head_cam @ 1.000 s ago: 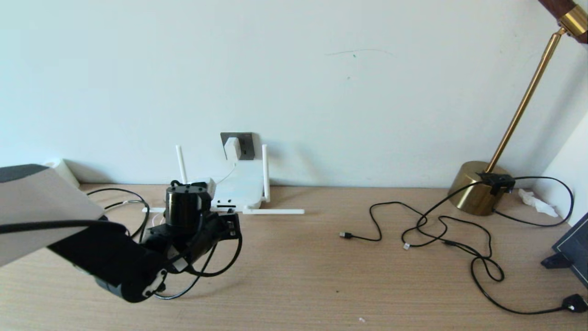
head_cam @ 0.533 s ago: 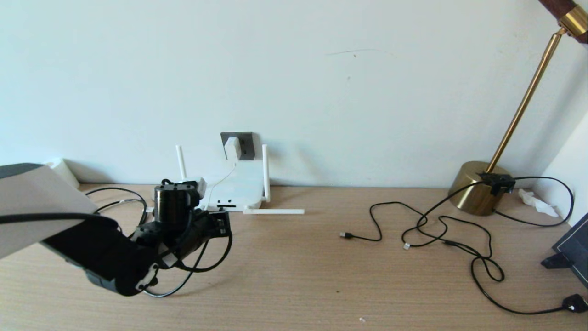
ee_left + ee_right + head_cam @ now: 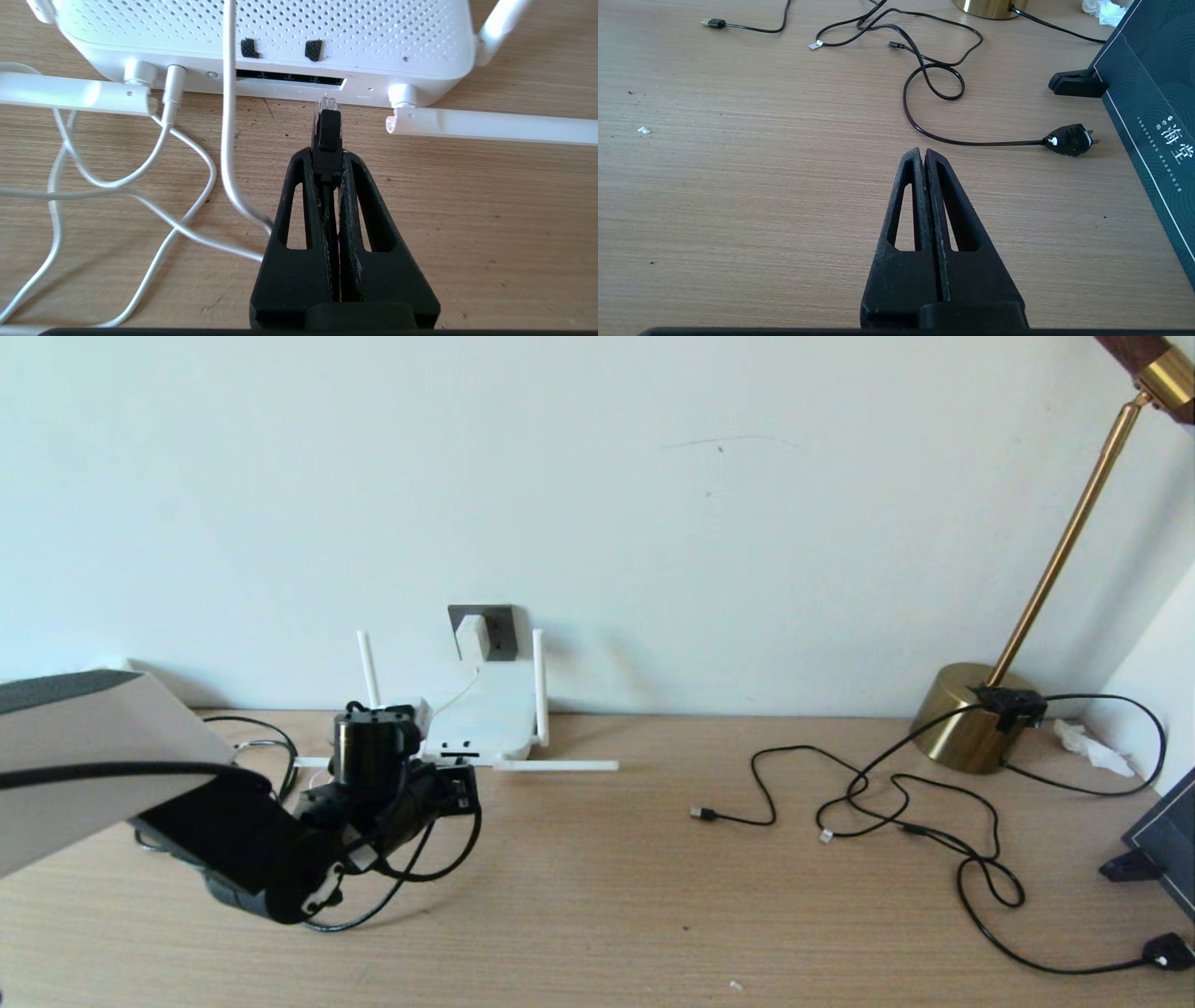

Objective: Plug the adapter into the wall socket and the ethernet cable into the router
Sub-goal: Align cable and router interface, then plug cable into router interface

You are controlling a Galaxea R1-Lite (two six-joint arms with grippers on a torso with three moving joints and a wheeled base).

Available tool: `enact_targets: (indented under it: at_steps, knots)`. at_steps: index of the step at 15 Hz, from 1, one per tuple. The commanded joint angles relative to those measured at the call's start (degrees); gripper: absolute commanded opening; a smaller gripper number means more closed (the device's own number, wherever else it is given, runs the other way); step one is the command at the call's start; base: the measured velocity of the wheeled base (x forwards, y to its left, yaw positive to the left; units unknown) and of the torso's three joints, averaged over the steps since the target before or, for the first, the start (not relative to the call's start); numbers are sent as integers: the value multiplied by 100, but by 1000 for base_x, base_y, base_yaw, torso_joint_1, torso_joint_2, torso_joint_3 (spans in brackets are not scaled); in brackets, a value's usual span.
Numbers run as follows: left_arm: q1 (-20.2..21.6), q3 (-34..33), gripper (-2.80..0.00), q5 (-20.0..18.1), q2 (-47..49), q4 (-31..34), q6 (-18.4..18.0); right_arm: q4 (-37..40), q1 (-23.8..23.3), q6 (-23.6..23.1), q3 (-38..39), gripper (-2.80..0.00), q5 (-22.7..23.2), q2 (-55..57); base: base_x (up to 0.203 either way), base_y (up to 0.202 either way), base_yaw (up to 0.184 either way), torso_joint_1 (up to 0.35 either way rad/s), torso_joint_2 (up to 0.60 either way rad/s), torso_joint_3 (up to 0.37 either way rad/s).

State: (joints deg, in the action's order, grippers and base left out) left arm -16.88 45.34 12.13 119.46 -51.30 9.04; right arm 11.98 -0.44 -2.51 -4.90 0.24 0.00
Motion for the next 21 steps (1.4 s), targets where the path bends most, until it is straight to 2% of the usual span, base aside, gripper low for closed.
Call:
enact_targets:
  at_steps: [1,21]
  knots:
    - [1,74,-280,17,178,-46,18,6,0,-4,-2,-280,2,9,0,0,0,0,0,0]
    - [1,432,-280,18,429,-38,19,6,0,-4,-2,-280,2,9,0,0,0,0,0,0]
